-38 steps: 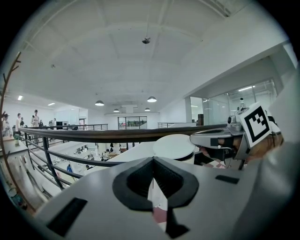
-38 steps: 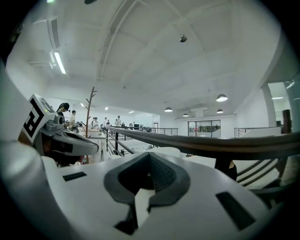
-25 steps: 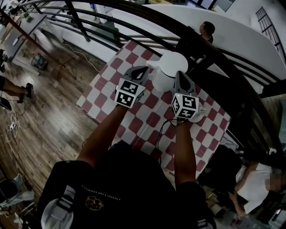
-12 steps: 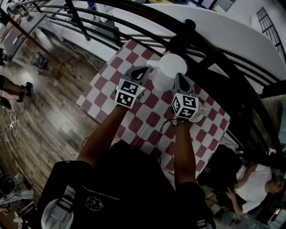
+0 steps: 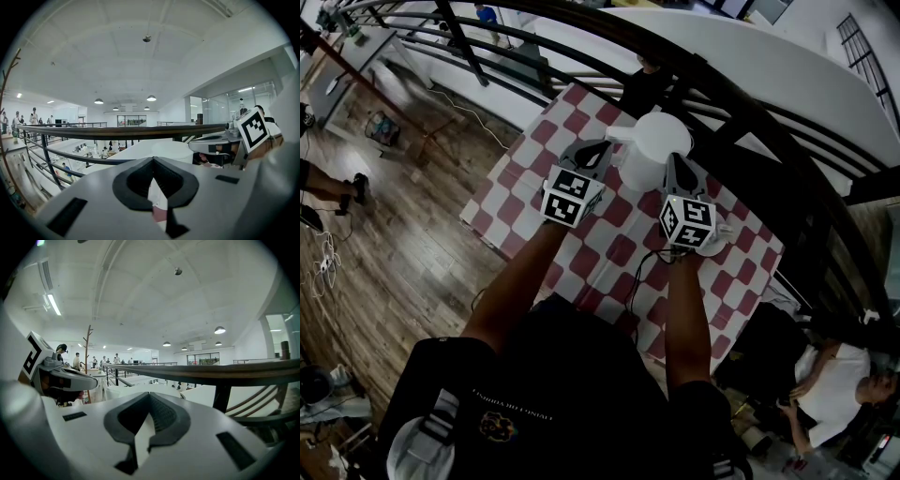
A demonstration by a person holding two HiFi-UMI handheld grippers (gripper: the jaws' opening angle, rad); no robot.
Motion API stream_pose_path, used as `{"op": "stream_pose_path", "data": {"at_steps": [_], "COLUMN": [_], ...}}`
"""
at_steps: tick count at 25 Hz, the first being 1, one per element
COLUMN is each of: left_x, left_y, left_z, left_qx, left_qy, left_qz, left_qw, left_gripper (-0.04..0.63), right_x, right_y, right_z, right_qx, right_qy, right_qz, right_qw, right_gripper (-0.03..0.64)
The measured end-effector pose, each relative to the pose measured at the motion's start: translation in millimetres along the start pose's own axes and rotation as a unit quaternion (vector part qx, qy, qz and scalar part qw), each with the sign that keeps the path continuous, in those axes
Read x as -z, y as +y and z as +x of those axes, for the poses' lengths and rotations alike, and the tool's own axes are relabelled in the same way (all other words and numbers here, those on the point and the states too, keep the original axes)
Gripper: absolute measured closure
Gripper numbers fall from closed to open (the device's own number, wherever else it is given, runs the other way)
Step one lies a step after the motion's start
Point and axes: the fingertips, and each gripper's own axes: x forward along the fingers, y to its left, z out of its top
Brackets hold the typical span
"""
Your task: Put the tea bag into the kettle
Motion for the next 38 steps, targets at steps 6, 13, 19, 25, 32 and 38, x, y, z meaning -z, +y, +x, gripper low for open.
{"op": "stream_pose_path", "data": {"at_steps": [6,13,19,25,32,38], "left_x": [-1.7,-1.5,2.8,8.2,12.8,20.0], "left_y": [-0.8,-0.9,-5.0,-12.2,-24.3,-32.5], "left_z": [-0.7,-2.8,-8.2,-19.5,-35.3,-51.4], "left_qx": [-0.001,0.001,0.003,0.004,0.01,0.01], "left_qy": [-0.003,-0.006,-0.002,0.002,0.002,0.005], "left_qz": [0.0,0.002,0.002,0.0,-0.002,-0.003], "left_qw": [1.0,1.0,1.0,1.0,0.9999,0.9999], "left_gripper": [0.597,0.597,0.597,0.597,0.597,0.597], "right_x": [1.0,0.1,6.0,23.1,18.4,9.4], "right_y": [-1.0,0.9,2.8,6.8,17.1,23.6], "right_z": [-0.1,-1.8,-10.4,-35.4,-65.5,-88.6], "right_qx": [0.001,0.0,-0.004,-0.013,-0.02,-0.023], "right_qy": [0.001,0.007,0.021,0.046,0.038,0.029], "right_qz": [0.001,0.003,0.006,0.015,0.011,0.005], "right_qw": [1.0,1.0,1.0,0.999,0.999,0.999], "right_gripper": [0.603,0.601,0.601,0.601,0.601,0.601]}}
